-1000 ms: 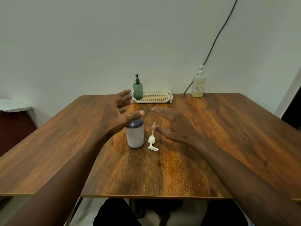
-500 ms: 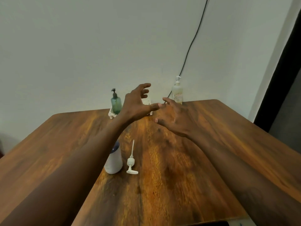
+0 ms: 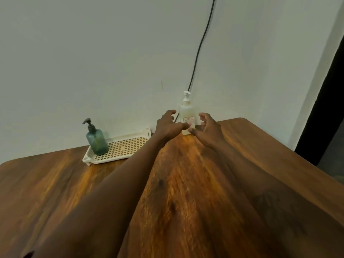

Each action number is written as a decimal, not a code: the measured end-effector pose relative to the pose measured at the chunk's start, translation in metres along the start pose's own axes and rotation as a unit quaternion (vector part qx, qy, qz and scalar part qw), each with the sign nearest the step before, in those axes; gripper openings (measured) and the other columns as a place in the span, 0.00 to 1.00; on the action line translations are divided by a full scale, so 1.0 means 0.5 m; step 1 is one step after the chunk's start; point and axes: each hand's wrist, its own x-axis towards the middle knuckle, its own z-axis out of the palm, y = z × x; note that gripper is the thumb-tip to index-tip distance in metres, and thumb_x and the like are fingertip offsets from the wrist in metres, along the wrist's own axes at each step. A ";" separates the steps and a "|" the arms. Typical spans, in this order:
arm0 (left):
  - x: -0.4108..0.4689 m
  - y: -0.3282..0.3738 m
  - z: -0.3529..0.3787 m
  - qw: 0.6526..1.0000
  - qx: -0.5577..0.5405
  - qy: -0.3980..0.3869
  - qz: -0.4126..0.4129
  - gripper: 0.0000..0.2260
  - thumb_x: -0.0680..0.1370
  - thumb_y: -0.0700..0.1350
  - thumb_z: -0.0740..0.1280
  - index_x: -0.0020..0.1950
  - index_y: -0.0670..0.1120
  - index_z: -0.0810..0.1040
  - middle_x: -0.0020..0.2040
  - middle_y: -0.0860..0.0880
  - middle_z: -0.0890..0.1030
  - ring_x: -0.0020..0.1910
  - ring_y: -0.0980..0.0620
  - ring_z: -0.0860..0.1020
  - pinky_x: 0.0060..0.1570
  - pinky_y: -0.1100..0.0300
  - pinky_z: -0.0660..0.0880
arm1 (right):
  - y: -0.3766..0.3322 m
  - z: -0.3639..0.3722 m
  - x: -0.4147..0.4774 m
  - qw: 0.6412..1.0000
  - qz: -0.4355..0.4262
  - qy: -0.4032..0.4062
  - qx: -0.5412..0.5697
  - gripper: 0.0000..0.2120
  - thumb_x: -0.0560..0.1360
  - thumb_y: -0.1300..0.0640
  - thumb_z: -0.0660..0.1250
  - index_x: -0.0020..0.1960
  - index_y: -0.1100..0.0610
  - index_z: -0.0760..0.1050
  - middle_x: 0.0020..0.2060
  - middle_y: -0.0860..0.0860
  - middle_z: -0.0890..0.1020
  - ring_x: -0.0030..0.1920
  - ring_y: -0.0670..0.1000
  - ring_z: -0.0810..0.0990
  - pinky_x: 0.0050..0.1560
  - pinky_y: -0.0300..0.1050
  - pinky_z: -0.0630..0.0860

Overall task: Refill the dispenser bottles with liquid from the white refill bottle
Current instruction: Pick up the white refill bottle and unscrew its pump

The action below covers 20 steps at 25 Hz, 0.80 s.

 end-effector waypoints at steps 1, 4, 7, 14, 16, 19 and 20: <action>0.036 -0.014 0.021 0.999 -0.022 -0.001 -0.024 0.36 0.74 0.52 0.78 0.79 0.51 0.66 0.76 0.45 0.72 0.72 0.42 0.73 0.67 0.46 0.74 | 0.026 0.011 0.031 1.000 0.018 -0.006 0.005 0.36 0.74 0.49 0.76 0.76 0.53 0.64 0.73 0.53 0.73 0.69 0.57 0.76 0.53 0.34 0.70; 0.125 -0.059 0.068 0.996 -0.055 -0.009 -0.064 0.33 0.77 0.50 0.75 0.79 0.51 0.64 0.77 0.43 0.71 0.72 0.40 0.73 0.68 0.43 0.74 | 0.081 0.043 0.114 0.998 0.047 -0.028 0.021 0.34 0.76 0.49 0.75 0.77 0.52 0.63 0.74 0.53 0.72 0.69 0.57 0.76 0.58 0.43 0.76; 0.190 -0.082 0.091 0.994 -0.079 -0.012 -0.078 0.31 0.78 0.47 0.72 0.79 0.50 0.64 0.76 0.45 0.71 0.70 0.40 0.75 0.66 0.42 0.77 | 0.113 0.067 0.186 0.995 0.069 -0.052 0.043 0.37 0.76 0.41 0.72 0.78 0.49 0.60 0.76 0.52 0.70 0.70 0.57 0.75 0.62 0.52 0.77; 0.259 -0.107 0.136 0.992 -0.103 -0.067 -0.033 0.31 0.75 0.44 0.68 0.77 0.55 0.65 0.68 0.48 0.77 0.65 0.44 0.77 0.63 0.41 0.78 | 0.152 0.101 0.268 0.982 0.064 -0.130 0.122 0.33 0.68 0.51 0.78 0.70 0.47 0.68 0.60 0.48 0.81 0.59 0.54 0.82 0.61 0.58 0.80; 0.256 -0.112 0.132 0.992 -0.109 -0.059 -0.033 0.34 0.73 0.45 0.69 0.79 0.53 0.64 0.70 0.47 0.76 0.65 0.43 0.77 0.63 0.41 0.78 | 0.148 0.100 0.263 0.984 0.051 -0.125 0.117 0.34 0.67 0.43 0.79 0.69 0.47 0.70 0.59 0.48 0.82 0.58 0.53 0.83 0.58 0.57 0.82; 0.237 -0.112 0.103 0.994 -0.081 -0.064 -0.037 0.39 0.67 0.49 0.74 0.78 0.51 0.67 0.70 0.47 0.77 0.64 0.43 0.79 0.62 0.41 0.79 | 0.150 0.089 0.236 0.989 0.029 -0.121 0.083 0.44 0.58 0.26 0.77 0.68 0.45 0.72 0.59 0.46 0.83 0.57 0.50 0.84 0.56 0.56 0.83; 0.224 -0.112 0.091 0.995 -0.069 -0.067 -0.037 0.37 0.69 0.48 0.75 0.77 0.50 0.68 0.69 0.46 0.78 0.63 0.43 0.79 0.61 0.42 0.80 | 0.145 0.083 0.219 0.990 0.020 -0.122 0.069 0.45 0.58 0.25 0.77 0.69 0.45 0.72 0.60 0.45 0.83 0.57 0.50 0.84 0.56 0.56 0.83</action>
